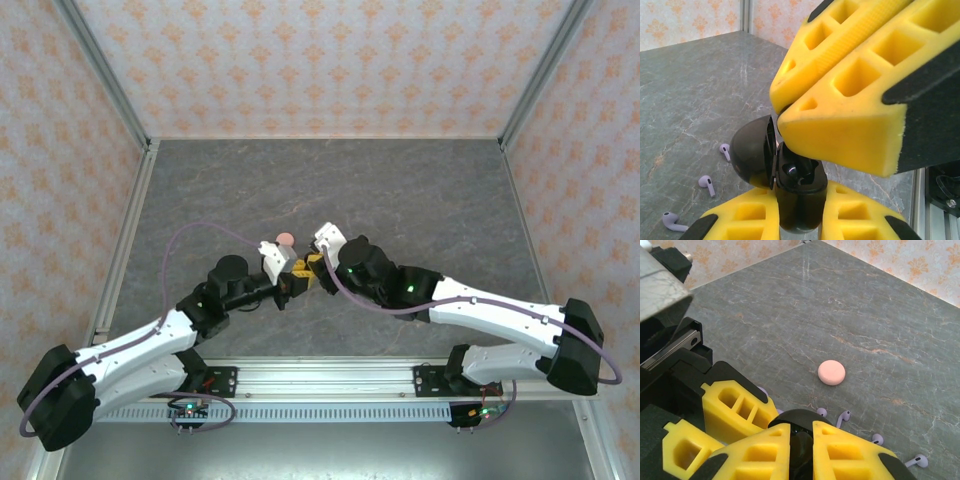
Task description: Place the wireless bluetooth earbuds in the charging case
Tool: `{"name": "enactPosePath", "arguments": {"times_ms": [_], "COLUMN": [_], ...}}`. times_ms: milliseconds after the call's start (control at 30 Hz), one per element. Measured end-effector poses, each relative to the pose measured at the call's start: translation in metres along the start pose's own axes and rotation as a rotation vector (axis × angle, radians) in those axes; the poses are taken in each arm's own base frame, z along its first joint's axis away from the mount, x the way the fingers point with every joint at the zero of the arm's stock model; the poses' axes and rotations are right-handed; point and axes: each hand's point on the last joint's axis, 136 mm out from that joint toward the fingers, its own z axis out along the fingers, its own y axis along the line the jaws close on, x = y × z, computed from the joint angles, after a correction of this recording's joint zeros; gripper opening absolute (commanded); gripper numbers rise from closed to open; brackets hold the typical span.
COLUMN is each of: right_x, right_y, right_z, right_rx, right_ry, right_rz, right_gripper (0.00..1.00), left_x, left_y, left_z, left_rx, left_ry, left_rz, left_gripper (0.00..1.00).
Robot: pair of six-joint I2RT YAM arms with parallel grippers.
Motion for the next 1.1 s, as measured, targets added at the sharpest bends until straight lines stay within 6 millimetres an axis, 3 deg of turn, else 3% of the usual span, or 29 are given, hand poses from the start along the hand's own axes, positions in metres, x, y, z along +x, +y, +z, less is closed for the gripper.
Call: {"name": "enactPosePath", "arguments": {"times_ms": [1100], "right_x": [0.0081], "right_y": [0.0052], "right_z": [0.0014], "right_rx": [-0.031], "right_ry": [0.032], "right_rz": [-0.001], "right_gripper": [0.17], "left_x": [0.0013], "left_y": [0.0014], "left_z": [0.0041], "left_rx": [0.000], "left_ry": [0.007], "left_rz": [-0.028], "left_gripper": [0.00]}}
